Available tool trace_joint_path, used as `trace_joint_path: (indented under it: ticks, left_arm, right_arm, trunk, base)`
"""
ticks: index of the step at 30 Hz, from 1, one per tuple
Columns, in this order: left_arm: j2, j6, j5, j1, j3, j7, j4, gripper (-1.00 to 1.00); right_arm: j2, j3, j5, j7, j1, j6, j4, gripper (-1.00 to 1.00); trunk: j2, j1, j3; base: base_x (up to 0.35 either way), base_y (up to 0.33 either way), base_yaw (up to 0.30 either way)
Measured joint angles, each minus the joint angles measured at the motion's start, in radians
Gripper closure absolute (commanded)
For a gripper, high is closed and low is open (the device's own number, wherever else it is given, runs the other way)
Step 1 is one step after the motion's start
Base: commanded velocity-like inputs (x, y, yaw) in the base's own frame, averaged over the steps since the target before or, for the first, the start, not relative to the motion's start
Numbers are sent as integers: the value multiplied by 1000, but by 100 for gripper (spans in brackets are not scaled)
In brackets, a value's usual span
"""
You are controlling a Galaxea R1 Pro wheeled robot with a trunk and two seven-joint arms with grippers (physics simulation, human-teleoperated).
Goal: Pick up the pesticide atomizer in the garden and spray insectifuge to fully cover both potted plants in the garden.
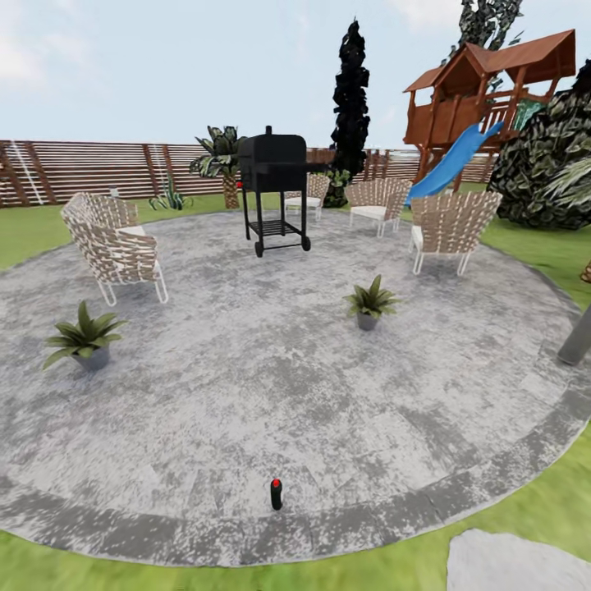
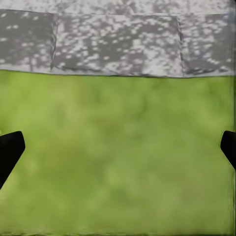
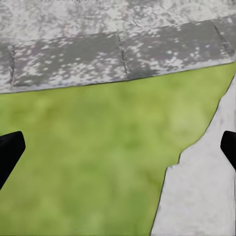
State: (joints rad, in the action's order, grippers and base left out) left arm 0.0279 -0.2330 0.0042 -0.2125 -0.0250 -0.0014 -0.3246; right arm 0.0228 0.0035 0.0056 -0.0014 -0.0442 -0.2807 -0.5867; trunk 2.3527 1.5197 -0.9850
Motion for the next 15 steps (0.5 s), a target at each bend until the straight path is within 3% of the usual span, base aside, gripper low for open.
trace_joint_path:
  ticks: [15]
  left_arm:
    - [0, 0, 0, 0, -2, 0, 0, -100]
  right_arm:
    - [0, 0, 0, 0, 0, 0, 0, -100]
  trunk:
    - [0, 0, 0]
  base:
    - [0, -269, 277]
